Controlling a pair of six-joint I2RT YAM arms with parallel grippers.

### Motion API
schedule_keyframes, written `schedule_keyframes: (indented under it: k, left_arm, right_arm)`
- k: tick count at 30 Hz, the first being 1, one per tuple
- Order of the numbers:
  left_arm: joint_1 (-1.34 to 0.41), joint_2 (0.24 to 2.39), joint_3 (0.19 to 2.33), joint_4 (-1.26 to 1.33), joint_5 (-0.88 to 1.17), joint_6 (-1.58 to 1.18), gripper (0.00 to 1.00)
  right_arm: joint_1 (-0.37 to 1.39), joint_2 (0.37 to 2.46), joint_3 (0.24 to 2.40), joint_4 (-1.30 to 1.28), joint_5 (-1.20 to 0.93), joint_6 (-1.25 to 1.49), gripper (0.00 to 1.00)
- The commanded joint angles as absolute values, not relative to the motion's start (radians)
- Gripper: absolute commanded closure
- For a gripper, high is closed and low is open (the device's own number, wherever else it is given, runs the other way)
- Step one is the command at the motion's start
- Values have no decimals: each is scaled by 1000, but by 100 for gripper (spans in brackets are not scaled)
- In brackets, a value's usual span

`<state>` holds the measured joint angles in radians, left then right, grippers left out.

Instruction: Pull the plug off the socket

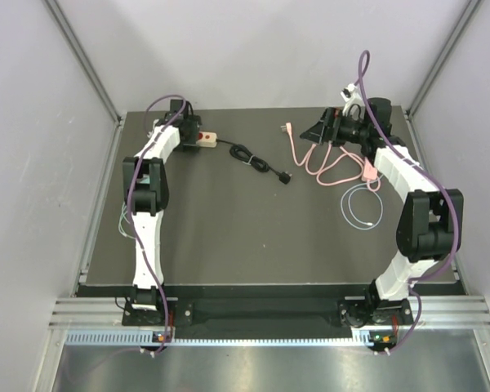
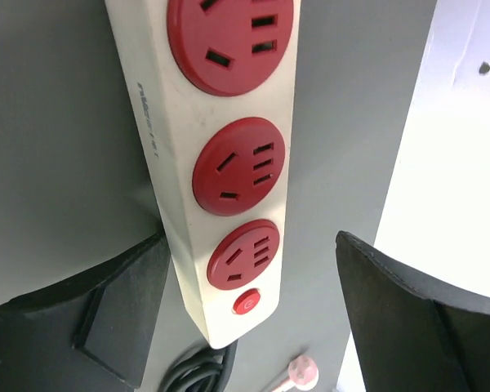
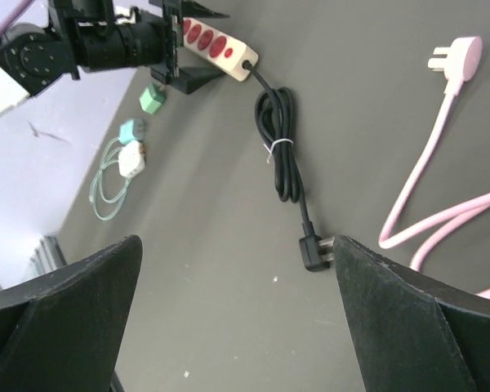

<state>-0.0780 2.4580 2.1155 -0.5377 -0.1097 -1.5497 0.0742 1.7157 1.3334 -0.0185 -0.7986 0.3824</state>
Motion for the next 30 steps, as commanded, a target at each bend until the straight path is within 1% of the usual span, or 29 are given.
schedule_keyframes:
  k: [1,3,5,6,7,8,9,10,12,14,15,16,17,19,20,22,24,25,27,28,30]
  left_arm:
    - [-60,2375,2065,-419,-65,-1493,13]
    - [-55,2324,2014,-379,-34,-1433,10]
    - [-43,2251,1955,-293,-8,-1361,10]
    - [-38,2225,1880,-264,-5,-1345,9]
    - [-28,2194,1832,-214,44,-1332,8]
    - [-22,2130,1777,-168,64,-1307,8]
    - [-9,2094,1656,-125,98,-1298,8]
    - [-8,2059,1596,-51,116,-1292,8]
    - [23,1962,1443,-8,149,-1250,8]
    - [35,1877,1367,61,184,-1160,8]
    - [38,1850,1320,58,193,-1122,8]
    - [38,1801,1303,58,213,-1080,7]
    - [38,1778,1287,39,221,-995,7]
    - [29,1708,1275,-32,218,-893,7]
    - [26,1682,1270,-64,222,-790,7]
    - [25,1599,1235,-129,225,-715,7]
    - [25,1536,1171,-150,229,-625,7]
    - [25,1470,1148,-155,230,-599,7]
    - [26,1402,1085,-172,218,-529,6]
    - [28,1334,1063,-190,207,-506,3]
    - [29,1260,1001,-218,125,-470,1]
  right_arm:
    - [52,1651,1422,-61,-795,275,0]
    - [45,1646,1439,-113,-796,209,0]
    - [22,1644,1463,-156,-804,155,0]
    - [11,1643,1468,-166,-813,143,0]
    - [-29,1644,1476,-175,-831,132,0]
    - [-46,1643,1479,-192,-841,115,0]
    - [-78,1644,1489,-207,-850,103,0]
    - [-96,1647,1502,-231,-851,89,0]
    - [-133,1663,1540,-334,-848,19,0]
    - [-190,1672,1569,-446,-809,-65,0]
    - [-222,1684,1594,-477,-786,-80,0]
    - [-236,1690,1609,-510,-702,-92,0]
    - [-248,1700,1623,-567,-665,-121,0]
    - [-268,1720,1650,-609,-514,-130,0]
    - [-271,1726,1657,-632,-462,-127,0]
    - [-279,1738,1652,-644,-378,-136,0]
    - [-284,1749,1646,-650,-348,-149,0]
    - [-288,1755,1646,-653,-336,-164,1]
    - [-301,1775,1675,-692,-351,-269,0]
    - [-305,1782,1690,-718,-379,-323,0]
    - [-333,1804,1744,-794,-432,-469,0]
